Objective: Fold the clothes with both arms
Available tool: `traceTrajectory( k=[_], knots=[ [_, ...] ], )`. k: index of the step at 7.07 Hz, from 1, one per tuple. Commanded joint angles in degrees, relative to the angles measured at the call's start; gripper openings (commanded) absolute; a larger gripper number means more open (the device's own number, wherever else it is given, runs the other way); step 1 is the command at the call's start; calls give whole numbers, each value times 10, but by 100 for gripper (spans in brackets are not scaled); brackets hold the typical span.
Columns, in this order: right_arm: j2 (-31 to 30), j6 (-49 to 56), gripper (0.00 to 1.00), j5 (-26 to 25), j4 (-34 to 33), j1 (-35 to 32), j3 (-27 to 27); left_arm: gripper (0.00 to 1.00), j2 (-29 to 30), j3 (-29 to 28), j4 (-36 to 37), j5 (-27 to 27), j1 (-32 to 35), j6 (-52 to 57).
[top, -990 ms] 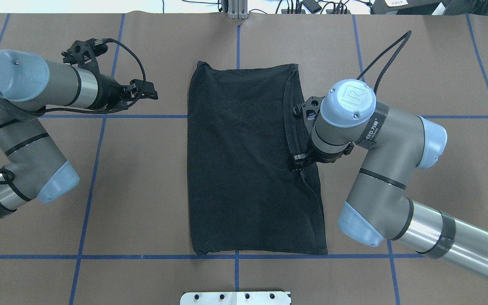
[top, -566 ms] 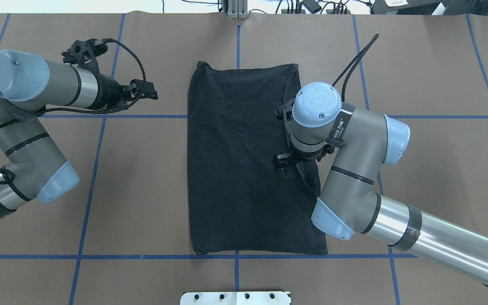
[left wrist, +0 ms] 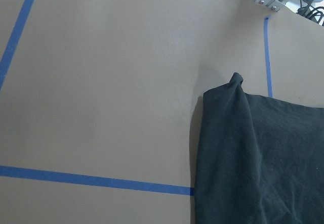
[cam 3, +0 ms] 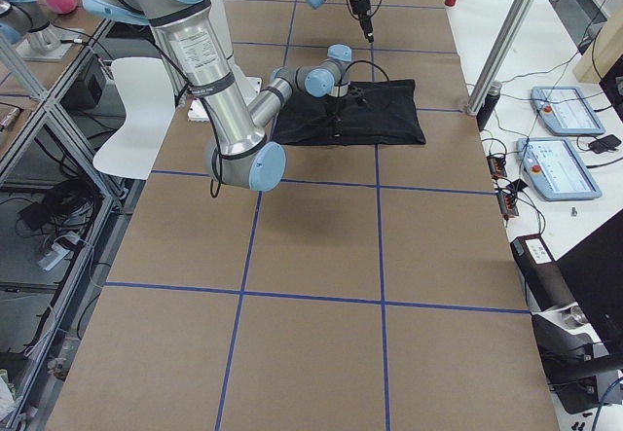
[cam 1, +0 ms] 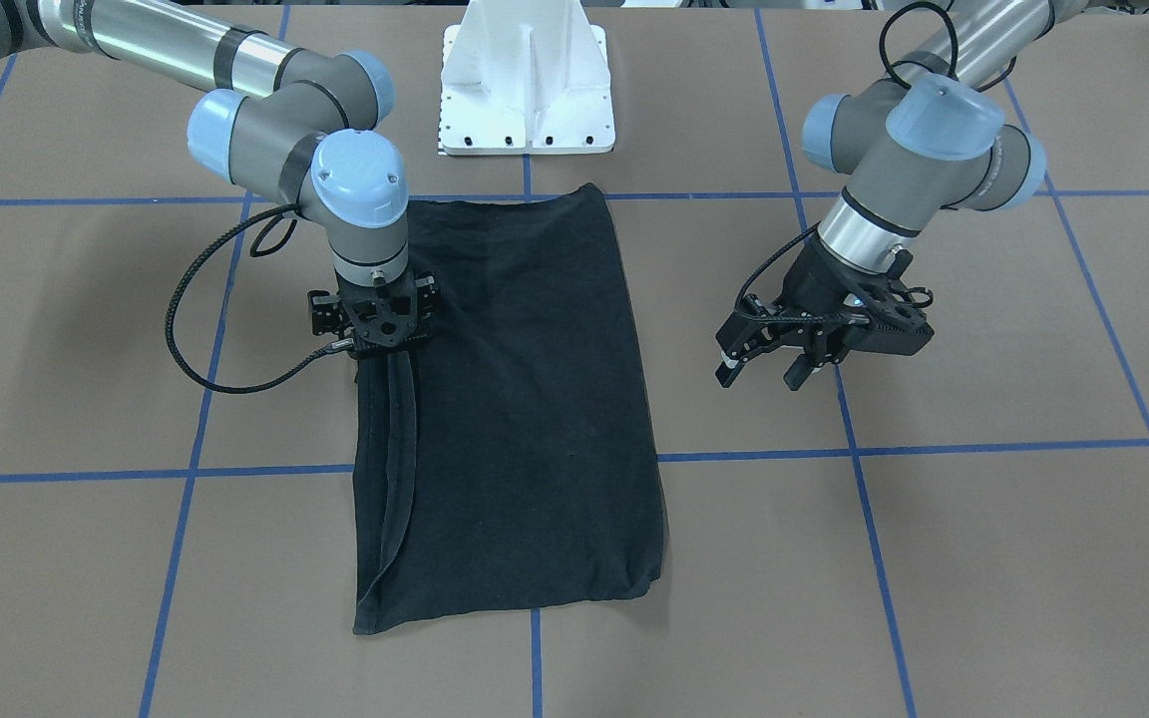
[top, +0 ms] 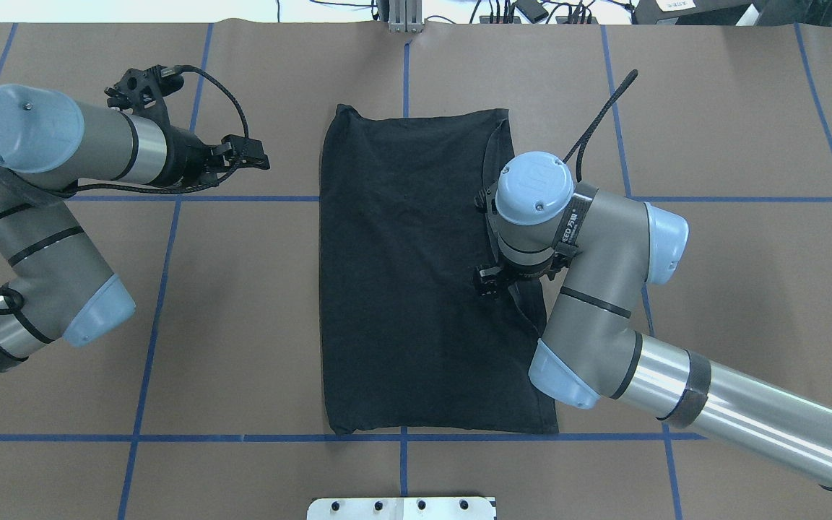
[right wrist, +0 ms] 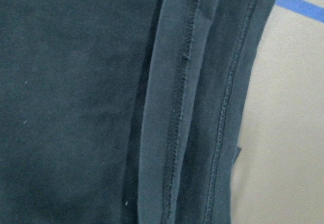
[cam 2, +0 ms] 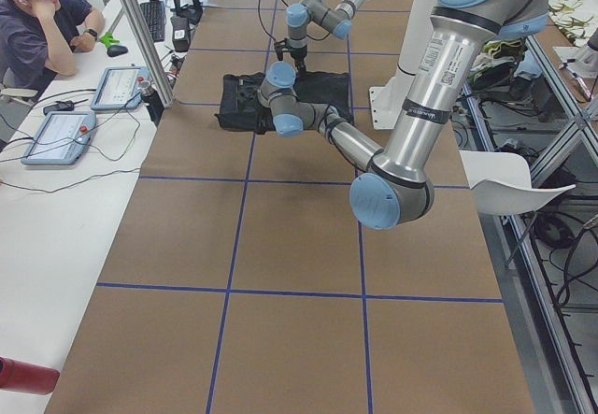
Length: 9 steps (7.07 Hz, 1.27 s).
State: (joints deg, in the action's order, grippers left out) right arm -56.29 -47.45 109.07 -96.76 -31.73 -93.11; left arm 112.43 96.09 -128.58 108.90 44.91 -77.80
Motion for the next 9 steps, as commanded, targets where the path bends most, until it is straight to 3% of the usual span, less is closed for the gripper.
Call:
traceTrajectory(
  k=[1,5,9],
  knots=[
    [-2,1,100,1,0,-4,6,100,1,2,0,0,0,-1],
    [-28,40,100,7,1,-32,10,100,4,4,0,1,0,-2],
    [-73,83,100,29,1,-66,-34,100,4,2,0,1,-4,-1]
  ],
)
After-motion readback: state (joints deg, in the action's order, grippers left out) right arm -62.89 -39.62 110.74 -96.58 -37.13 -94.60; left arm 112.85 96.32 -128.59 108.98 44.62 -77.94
